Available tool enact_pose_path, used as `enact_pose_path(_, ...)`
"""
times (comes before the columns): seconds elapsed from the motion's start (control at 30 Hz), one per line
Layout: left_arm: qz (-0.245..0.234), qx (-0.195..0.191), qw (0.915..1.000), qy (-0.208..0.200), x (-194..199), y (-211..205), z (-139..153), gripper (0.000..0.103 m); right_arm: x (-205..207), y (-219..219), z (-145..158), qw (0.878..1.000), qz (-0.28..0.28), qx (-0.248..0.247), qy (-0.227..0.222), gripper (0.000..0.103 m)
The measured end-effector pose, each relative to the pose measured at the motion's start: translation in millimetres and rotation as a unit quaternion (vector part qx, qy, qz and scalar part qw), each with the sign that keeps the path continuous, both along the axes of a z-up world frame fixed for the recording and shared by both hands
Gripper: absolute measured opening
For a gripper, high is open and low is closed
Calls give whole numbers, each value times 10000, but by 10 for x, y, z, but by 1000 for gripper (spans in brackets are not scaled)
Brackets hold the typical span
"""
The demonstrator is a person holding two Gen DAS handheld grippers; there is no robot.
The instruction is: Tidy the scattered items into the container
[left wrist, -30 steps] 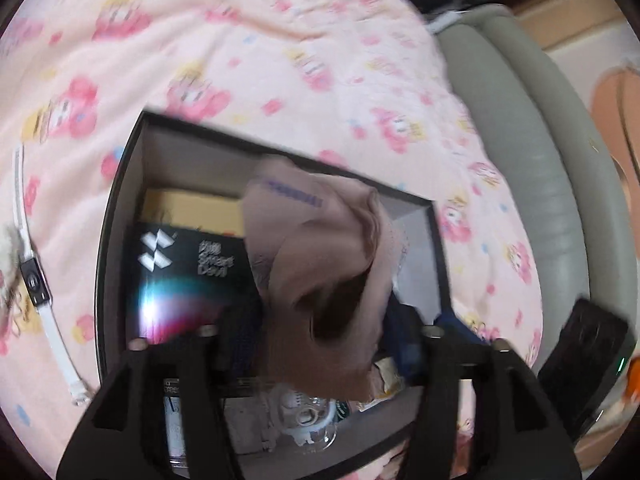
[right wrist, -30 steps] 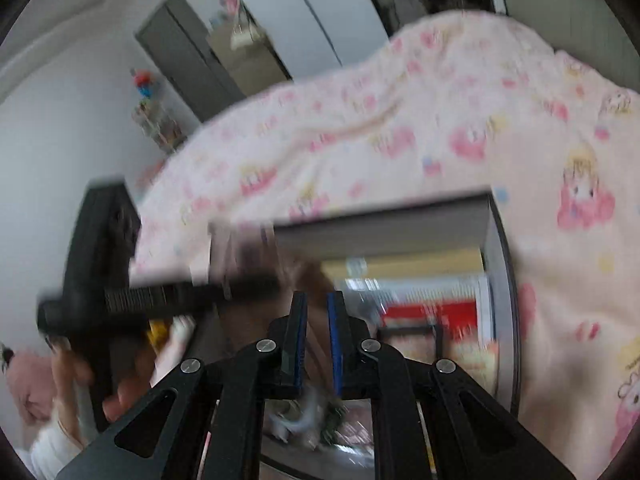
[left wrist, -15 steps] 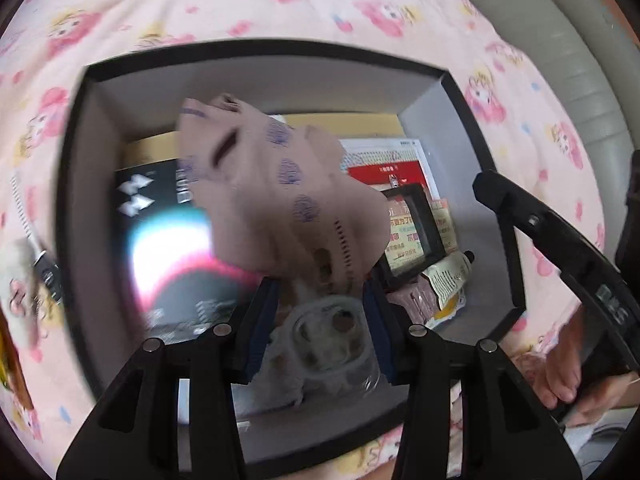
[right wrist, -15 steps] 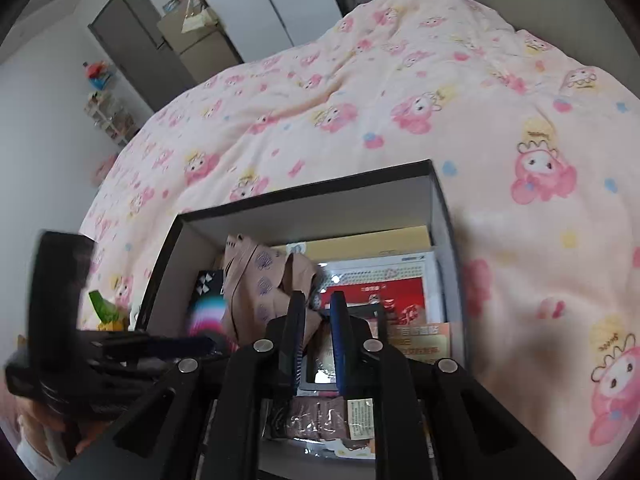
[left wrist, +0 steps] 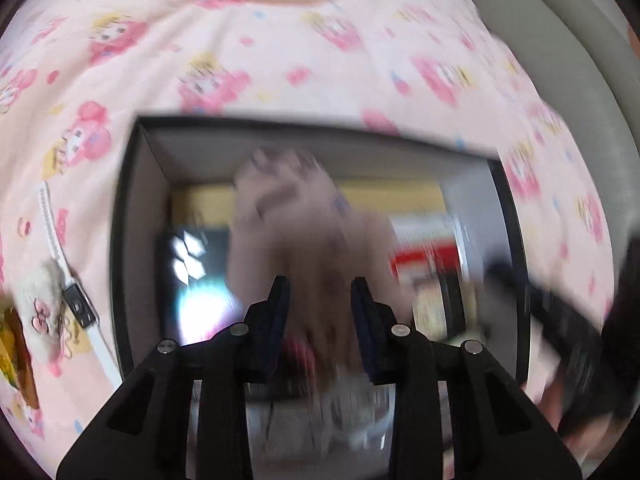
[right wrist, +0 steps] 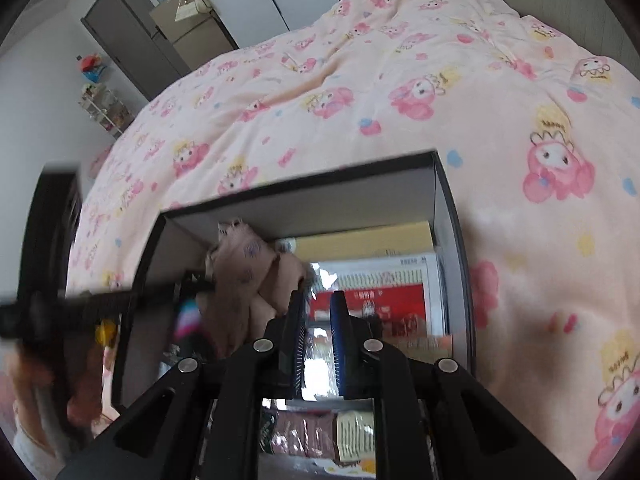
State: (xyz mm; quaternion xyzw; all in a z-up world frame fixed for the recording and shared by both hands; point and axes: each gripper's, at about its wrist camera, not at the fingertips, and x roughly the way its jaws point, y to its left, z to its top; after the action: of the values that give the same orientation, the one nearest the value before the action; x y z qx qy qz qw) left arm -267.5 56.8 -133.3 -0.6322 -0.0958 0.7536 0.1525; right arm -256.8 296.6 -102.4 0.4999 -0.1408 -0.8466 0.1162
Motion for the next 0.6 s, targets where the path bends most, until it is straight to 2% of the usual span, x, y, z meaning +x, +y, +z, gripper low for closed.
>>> enact_pose_path(0.1, -432, -48, 9979, -481, 133, 128, -155, 31, -98, 11, -41, 9997, -198, 58, -139, 10)
enact_pose_path(0.2, -458, -250, 9964, -664, 71, 257, -347, 31, -97, -56, -101, 9994, -97, 144, -295, 10)
enact_pose_path(0.27, -405, -181, 9978, -488, -13, 312, -333, 31, -87, -103, -137, 9992, 67, 153, -358, 10)
enact_pose_path(0.37, -185, 74, 9988, -454, -212, 355, -352, 31, -87, -194, -205, 9976, 351, 284, -522, 11)
enact_pose_path(0.47, 155, 393, 9988, -244, -410, 327, -350, 31, -109, -340, -264, 9935, 794, 452, -678, 13)
enact_pose_path(0.57, 538, 964, 9939, 60, -457, 184, -221, 31, -198, -517, -259, 9881, 1237, 611, -672, 14)
enact_pose_path(0.6, 605, 1023, 9927, 214, -434, 128, -161, 32, -221, -564, -265, 9863, 1372, 607, -691, 14)
